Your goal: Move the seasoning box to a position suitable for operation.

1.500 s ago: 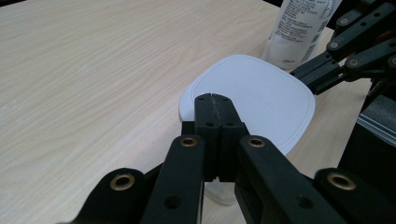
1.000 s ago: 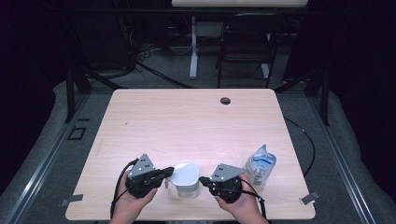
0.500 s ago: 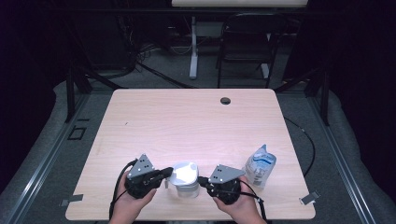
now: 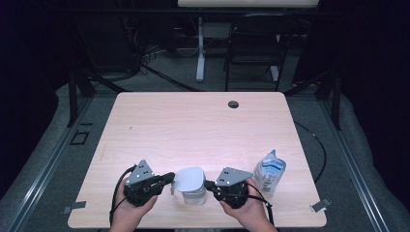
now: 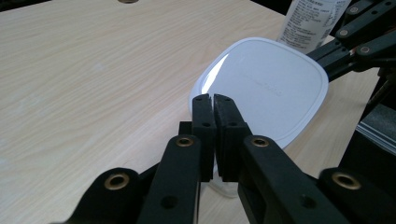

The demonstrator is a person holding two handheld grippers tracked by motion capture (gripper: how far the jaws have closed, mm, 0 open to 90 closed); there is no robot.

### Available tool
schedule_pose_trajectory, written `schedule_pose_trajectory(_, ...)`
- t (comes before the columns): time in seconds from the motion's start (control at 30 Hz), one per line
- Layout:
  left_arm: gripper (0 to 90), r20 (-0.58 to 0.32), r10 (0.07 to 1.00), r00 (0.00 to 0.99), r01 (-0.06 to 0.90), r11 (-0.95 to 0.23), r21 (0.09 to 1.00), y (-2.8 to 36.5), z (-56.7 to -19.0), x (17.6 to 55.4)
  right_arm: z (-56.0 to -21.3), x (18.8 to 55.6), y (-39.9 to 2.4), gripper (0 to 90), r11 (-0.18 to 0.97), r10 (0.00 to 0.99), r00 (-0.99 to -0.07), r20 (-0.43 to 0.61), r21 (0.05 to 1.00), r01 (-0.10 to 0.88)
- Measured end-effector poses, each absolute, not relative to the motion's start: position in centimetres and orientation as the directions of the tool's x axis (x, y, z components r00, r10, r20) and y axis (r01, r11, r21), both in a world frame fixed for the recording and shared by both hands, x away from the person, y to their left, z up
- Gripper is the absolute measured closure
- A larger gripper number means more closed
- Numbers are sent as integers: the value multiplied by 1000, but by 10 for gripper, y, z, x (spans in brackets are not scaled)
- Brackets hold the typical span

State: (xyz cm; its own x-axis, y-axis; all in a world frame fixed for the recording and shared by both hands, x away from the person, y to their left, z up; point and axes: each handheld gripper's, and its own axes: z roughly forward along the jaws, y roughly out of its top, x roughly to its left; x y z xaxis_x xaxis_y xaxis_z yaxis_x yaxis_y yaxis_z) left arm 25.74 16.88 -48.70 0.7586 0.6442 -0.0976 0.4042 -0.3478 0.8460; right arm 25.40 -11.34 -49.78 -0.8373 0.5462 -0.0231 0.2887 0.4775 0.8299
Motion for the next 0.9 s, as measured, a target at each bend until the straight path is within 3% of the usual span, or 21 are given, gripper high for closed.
schedule_pose_trajectory(0.33,773,-134,681,720,437,-295,850,194,-488,262,-489,258,-108,894,480,548,-836,-28,829,287)
schedule_pose_trajectory(0.9,707,-110,708,698,428,-289,856,207,-479,262,-478,259,-96,888,500,543,-839,-41,818,283)
